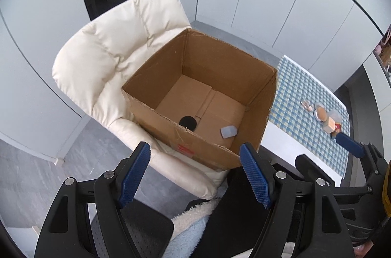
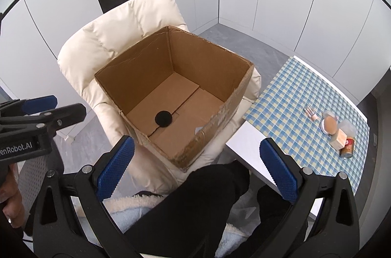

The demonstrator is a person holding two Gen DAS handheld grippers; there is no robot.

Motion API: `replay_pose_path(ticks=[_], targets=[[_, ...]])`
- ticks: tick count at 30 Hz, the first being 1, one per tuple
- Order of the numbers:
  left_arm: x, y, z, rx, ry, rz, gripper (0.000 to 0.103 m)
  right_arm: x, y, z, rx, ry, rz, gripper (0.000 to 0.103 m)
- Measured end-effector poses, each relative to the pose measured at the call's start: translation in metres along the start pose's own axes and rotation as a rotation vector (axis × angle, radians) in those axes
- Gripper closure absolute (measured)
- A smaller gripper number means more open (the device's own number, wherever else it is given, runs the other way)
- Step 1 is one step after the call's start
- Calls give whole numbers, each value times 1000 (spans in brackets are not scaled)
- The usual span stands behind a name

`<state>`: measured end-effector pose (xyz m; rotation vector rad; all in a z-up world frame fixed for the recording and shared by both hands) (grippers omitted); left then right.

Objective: Organize objects
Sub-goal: 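Withdraw both open tools from the box back toward the table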

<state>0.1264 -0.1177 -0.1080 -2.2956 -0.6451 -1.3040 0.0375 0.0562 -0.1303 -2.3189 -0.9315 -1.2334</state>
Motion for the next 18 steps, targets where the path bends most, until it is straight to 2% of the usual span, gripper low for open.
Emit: replay_pose_path(ticks=[4,8,18], targets=[[9,-2,13,-20,-19,-6,26,14,0,12,0,-5,-2,0],[9,-5,30,-52,16,-10,26,28,0,24,-13,-19,-29,0],[0,-14,77,-60,52,14,26,41,1,57,-25,-3,-5,0]])
Point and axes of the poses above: each gripper's, at about its wrist camera, not at the fingertips, and x roughly against the way its jaws point, y to its left, z to its underside, the point moved 4 cm from there along -x, roughly the way its jaws point, and after that the axes turned 6 degrees about x, right-handed, at the moved point
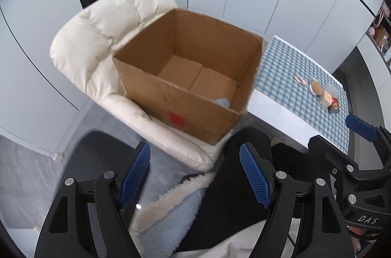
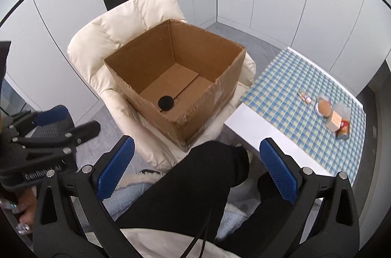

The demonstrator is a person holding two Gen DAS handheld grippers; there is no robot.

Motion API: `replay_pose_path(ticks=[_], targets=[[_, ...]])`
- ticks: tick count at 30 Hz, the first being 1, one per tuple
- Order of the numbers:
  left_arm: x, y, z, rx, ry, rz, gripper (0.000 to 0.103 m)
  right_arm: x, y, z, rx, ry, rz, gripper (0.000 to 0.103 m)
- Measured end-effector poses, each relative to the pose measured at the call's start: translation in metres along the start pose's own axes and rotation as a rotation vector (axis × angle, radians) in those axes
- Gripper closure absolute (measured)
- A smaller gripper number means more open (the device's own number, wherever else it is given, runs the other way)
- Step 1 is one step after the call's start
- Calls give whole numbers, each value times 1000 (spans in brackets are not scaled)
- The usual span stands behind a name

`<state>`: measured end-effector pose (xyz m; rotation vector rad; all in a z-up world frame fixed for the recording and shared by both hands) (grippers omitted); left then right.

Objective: Organize objects
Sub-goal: 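Withdraw both open tools from the box back toward the table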

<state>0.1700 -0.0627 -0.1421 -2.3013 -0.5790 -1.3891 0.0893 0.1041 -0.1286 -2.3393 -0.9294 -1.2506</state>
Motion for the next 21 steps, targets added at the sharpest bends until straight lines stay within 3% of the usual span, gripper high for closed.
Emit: replay_pose_path(ticks=[12,21], targets=[[-1,2,24,26,2,41,26,10,-10,44,-53,10,23,0],[-6,-7,31,7,15,41,26,15,-9,53,-55,0,35,0]])
Point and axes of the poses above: each gripper's, at about its wrist camera, not at the fingertips, and x roughly against the way its jaws point, y to its left, z to its underside, the point moved 4 cm from there along -x, roughly the way its jaws point, and after that the axes turned 6 degrees about x, right-handed, at the moved point
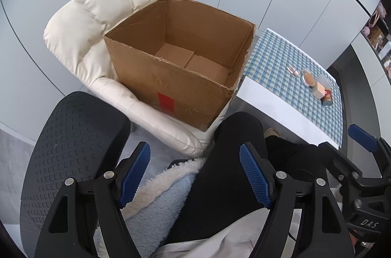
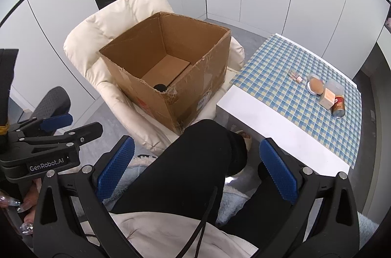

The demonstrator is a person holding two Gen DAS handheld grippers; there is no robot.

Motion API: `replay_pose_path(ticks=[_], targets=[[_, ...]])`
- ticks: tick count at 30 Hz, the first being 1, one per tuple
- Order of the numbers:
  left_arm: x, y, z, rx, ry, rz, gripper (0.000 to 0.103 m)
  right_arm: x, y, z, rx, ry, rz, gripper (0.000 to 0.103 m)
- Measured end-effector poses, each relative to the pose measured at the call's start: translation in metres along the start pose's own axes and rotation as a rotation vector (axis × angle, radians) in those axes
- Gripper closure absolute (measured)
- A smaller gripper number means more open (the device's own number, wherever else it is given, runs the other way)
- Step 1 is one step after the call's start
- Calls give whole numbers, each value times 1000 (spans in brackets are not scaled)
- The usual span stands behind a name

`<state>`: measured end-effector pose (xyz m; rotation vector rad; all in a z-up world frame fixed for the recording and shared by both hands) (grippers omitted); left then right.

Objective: Organize objects
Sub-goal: 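Withdraw both open tools from the box back toward the table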

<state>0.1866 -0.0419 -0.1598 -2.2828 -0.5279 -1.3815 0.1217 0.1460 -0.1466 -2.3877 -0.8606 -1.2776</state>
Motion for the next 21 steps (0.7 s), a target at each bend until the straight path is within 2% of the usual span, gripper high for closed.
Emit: replay_pose_path(ticks=[10,21], targets=[[-5,-21,-5,-47,-7,19,26,-5,-12,4,-42,21,13,0],[-16,-58,-14,-150,4,11,26,-7,-38,17,-92,27,56,0]])
Point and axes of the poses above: each gripper's, at about its wrist camera, not at the fingertips, and x roughly against the way its jaws point, y to its left, z to its underside, the point moved 4 cm from there along -x, roughly the way its jaws point, and after that the axes turned 6 degrees about x, right-handed, at the moved point
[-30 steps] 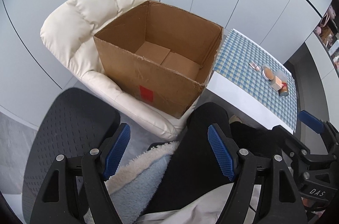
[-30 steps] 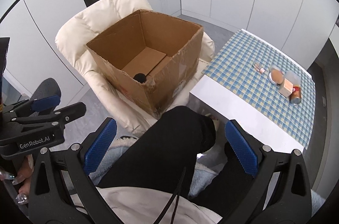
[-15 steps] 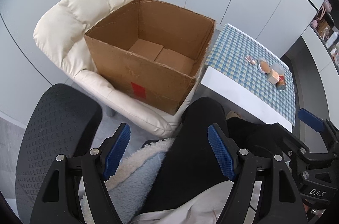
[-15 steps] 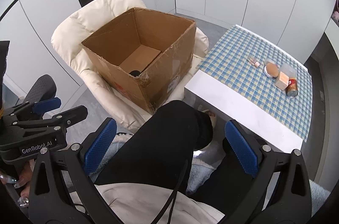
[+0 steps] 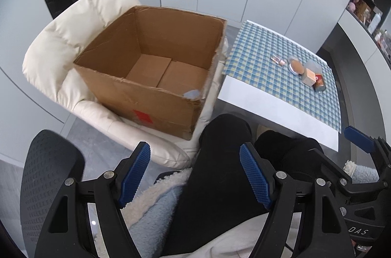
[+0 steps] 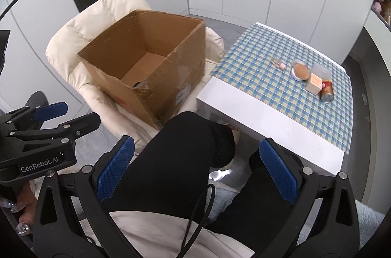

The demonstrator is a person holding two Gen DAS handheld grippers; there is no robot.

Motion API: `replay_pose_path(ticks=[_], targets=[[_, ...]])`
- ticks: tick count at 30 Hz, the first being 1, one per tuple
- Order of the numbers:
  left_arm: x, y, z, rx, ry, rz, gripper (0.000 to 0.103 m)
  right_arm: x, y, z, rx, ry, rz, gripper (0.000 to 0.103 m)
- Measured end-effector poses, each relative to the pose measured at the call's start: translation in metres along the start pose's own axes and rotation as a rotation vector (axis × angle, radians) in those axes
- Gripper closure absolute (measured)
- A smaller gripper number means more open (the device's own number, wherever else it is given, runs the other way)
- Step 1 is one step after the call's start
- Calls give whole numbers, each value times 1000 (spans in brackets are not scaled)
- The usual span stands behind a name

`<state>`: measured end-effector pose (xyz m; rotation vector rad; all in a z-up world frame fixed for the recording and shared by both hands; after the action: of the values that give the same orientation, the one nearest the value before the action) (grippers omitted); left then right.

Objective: Organize objects
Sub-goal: 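Withdraw both open tools from the box back toward the table, then move both open tools over the checkered table toward the remaining objects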

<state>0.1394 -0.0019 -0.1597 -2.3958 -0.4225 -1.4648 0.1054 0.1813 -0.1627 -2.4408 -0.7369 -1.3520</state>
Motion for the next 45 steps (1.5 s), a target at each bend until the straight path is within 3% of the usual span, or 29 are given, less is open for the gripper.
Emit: replay_pose_path(ticks=[18,28,40,45], targets=[[-19,-111,-7,-191,38,89,26,15,-97,34,-221,-12,87,0],[-24,-170,-1,-291,50,136,26,26,-153,71,-344,-4,189,0],[-34,-214,0,-342,45,178,26,34,-204,102,-448,5,279,0],[-53,-227,-7,-354,48,170,26,23,-232,107,-466,-7,359,0]])
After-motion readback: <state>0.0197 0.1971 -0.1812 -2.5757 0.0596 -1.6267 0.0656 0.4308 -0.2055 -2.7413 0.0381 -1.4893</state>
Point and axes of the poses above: each gripper's, at about its wrist camera, not at the fingertips, and x roughly against the way its jaws point, y to its left, z to its underside, the point moved 4 cm from there along -x, roughly the way its jaws point, and after that the axes turned 6 degrees about x, right-handed, at the moved point
